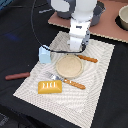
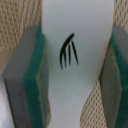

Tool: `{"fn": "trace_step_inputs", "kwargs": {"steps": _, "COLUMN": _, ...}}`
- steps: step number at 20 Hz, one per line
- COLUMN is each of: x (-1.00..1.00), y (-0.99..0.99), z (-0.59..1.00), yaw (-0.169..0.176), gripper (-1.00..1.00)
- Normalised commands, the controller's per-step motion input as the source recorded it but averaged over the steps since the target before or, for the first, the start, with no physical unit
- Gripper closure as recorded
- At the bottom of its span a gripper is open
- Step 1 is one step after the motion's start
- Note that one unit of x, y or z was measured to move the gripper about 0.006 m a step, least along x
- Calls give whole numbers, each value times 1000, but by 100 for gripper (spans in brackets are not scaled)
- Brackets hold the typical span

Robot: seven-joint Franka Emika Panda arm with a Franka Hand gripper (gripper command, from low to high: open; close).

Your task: Interact with the objects in diverse but meaningful ways.

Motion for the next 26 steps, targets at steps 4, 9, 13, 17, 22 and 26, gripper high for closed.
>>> {"fn": "trace_step_inputs", "kwargs": {"steps": 4, "x": -269, "y": -4, "z": 768, "yaw": -29, "gripper": 100}}
{"fn": "trace_step_inputs", "kwargs": {"steps": 9, "x": -250, "y": -35, "z": 767, "yaw": -28, "gripper": 100}}
{"fn": "trace_step_inputs", "kwargs": {"steps": 13, "x": -233, "y": -35, "z": 742, "yaw": -21, "gripper": 100}}
{"fn": "trace_step_inputs", "kwargs": {"steps": 17, "x": -244, "y": -4, "z": 605, "yaw": -18, "gripper": 100}}
{"fn": "trace_step_inputs", "kwargs": {"steps": 22, "x": -325, "y": 90, "z": 200, "yaw": 0, "gripper": 100}}
{"fn": "trace_step_inputs", "kwargs": {"steps": 26, "x": -499, "y": 315, "z": -156, "yaw": 12, "gripper": 100}}
